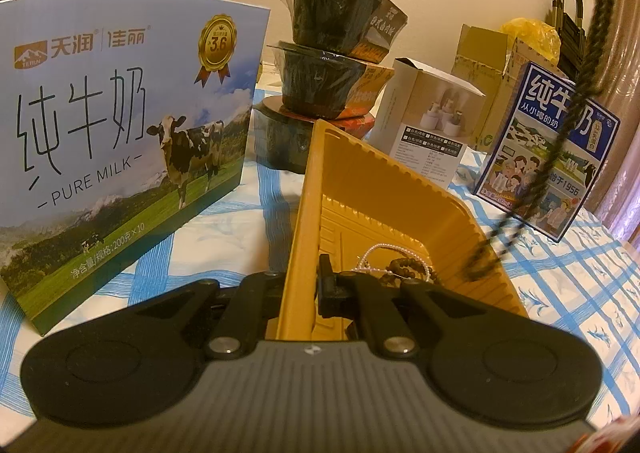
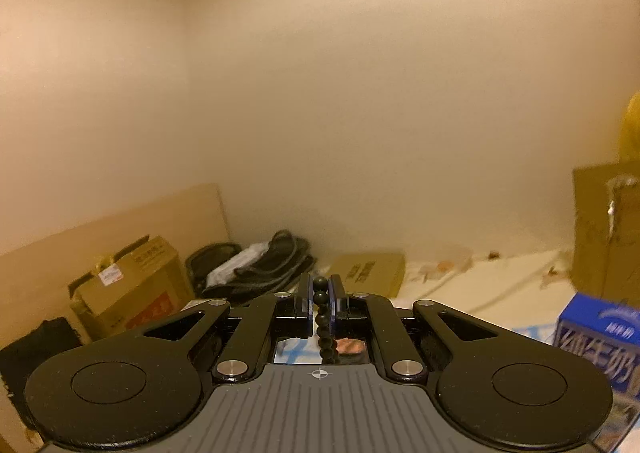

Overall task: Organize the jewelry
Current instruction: 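Lift the green necklace high with the right tool so it hangs free, then lower the green necklace into the orange tray and open the right tool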

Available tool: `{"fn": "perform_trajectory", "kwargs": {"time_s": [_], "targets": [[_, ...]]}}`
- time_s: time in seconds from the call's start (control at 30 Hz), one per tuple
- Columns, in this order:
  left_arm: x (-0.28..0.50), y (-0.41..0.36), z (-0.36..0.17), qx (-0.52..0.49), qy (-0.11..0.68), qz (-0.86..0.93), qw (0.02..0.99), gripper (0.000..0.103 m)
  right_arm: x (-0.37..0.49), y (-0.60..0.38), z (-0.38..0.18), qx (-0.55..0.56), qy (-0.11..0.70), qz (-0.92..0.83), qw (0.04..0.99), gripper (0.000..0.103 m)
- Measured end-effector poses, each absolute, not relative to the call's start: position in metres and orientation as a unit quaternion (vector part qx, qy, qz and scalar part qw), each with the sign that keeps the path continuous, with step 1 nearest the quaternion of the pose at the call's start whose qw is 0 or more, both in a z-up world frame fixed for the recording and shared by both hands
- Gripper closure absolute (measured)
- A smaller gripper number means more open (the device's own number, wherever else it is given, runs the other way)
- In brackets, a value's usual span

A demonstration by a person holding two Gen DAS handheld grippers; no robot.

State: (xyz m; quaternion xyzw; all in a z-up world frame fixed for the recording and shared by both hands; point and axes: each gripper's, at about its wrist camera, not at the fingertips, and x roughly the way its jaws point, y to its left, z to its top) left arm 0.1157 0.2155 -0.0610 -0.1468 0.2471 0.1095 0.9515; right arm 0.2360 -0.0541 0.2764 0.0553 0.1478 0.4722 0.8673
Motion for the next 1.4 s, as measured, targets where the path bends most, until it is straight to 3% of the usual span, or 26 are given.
{"fn": "perform_trajectory", "kwargs": {"time_s": [0.67,1.23,1.3,1.33,1.37,1.4], "targets": [[0.115,0.215,-0.060,-0.150,0.245,0.109,0.952,0.098,0.277,0.040,0.091,0.027,0.374,0.444,0.813,0.096],[0.115,0.216,-0.061,-0.153,0.246,0.109,0.951,0.098,0.287,0.060,-0.016,-0.014,0.457,0.379,0.804,0.094],[0.115,0.216,-0.061,-0.153,0.245,0.109,0.951,0.098,0.288,0.060,-0.020,-0.025,0.456,0.372,0.808,0.075],[0.115,0.217,-0.061,-0.153,0.246,0.109,0.951,0.098,0.288,0.060,-0.020,-0.029,0.453,0.368,0.812,0.048],[0.115,0.217,-0.061,-0.153,0.245,0.109,0.951,0.098,0.287,0.058,-0.019,-0.032,0.446,0.363,0.818,0.031],[0.115,0.217,-0.061,-0.154,0.246,0.109,0.951,0.098,0.286,0.055,-0.017,-0.032,0.436,0.357,0.826,0.030]]}}
